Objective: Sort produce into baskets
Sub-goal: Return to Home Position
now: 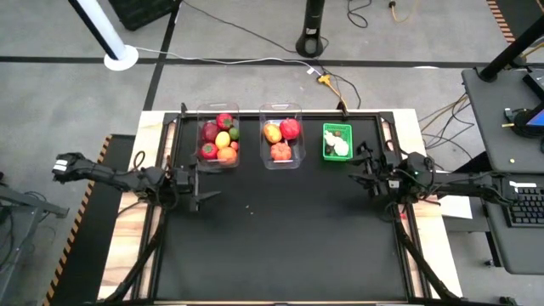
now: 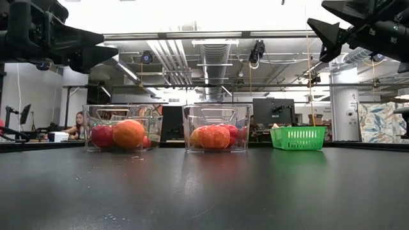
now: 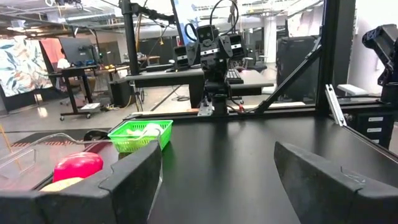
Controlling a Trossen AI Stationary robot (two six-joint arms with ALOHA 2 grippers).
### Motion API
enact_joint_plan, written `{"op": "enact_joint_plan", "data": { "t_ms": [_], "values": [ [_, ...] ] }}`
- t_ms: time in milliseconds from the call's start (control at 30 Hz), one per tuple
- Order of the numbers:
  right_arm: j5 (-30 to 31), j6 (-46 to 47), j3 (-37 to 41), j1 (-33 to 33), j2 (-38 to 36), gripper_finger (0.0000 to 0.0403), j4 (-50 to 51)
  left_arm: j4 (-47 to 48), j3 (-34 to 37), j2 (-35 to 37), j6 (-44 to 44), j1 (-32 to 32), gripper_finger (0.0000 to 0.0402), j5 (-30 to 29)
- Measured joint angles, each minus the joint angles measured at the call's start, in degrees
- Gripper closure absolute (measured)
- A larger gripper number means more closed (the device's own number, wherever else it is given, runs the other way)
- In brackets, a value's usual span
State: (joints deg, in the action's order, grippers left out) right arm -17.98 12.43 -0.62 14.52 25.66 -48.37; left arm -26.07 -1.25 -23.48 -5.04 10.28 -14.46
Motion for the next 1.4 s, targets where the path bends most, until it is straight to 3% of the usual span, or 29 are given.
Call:
{"op": "enact_joint_plan", "data": {
  "t_ms": [267,400,667,833,1400],
  "values": [
    [-3.48,-3.43,0.0,-0.02,0.01,0.019,0.01,2.51,0.65,4.73,0.02,0.0,0.0109,0.0],
    [-5.98,-7.4,0.0,-0.02,0.01,0.019,0.11,4.11,0.65,11.23,0.02,0.0,0.0109,0.0],
    [-6.03,-6.32,0.02,-0.02,0.01,0.019,3.56,4.22,0.67,23.48,0.0,0.0,0.0109,0.0],
    [-6.1,-6.05,0.04,-0.02,0.14,0.019,4.75,-0.41,0.69,23.55,-0.02,0.31,0.0109,-0.02],
    [-6.05,-1.94,0.04,0.0,0.67,0.019,4.97,0.75,0.34,21.23,-0.02,0.37,0.0109,-0.02]
  ]
}}
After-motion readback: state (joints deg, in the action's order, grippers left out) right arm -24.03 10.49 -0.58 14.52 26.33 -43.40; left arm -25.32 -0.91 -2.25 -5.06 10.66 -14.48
